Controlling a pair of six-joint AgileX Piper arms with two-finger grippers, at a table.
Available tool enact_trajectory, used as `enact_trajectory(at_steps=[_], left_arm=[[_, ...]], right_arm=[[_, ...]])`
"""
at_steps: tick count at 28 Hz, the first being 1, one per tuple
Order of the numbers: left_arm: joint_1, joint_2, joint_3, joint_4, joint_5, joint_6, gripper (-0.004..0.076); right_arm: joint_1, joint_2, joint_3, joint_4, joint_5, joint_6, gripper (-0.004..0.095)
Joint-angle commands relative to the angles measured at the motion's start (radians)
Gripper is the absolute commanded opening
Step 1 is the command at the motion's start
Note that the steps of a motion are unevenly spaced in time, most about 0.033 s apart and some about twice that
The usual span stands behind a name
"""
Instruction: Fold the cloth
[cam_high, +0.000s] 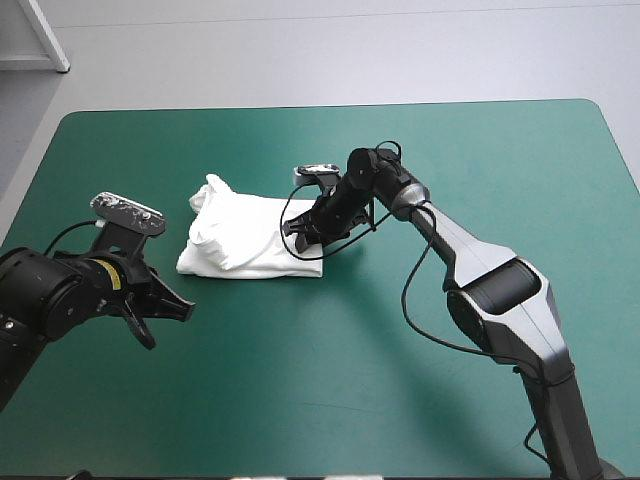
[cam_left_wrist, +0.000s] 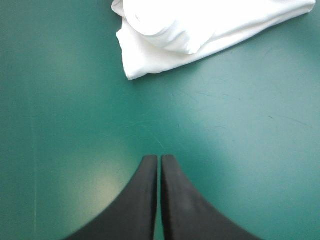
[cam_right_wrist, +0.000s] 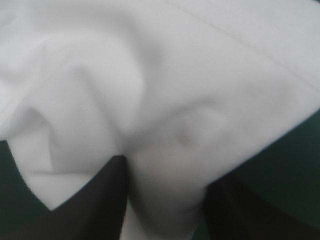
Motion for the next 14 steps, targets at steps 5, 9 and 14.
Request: enact_trajectory(at_steps=[5, 9, 14], left_arm=[[-0.001, -0.016, -0.024, 0.006, 0.040, -0.010, 0.0019], [-0.001, -0.016, -0.024, 0.006, 0.034, -0.010, 0.0019], [-0.001, -0.016, -0.024, 0.019, 0.011, 0.004, 0.0019]], right_arm=[[0.008, -0.069, -0.087, -0.007, -0.010, -0.034, -0.0012], [-0.013, -0.069, -0.171, -0.141, 0.050, 0.011, -0.0017], [-0.099, -0.093, -0.188, -0.392, 0.056, 0.083, -0.0017]])
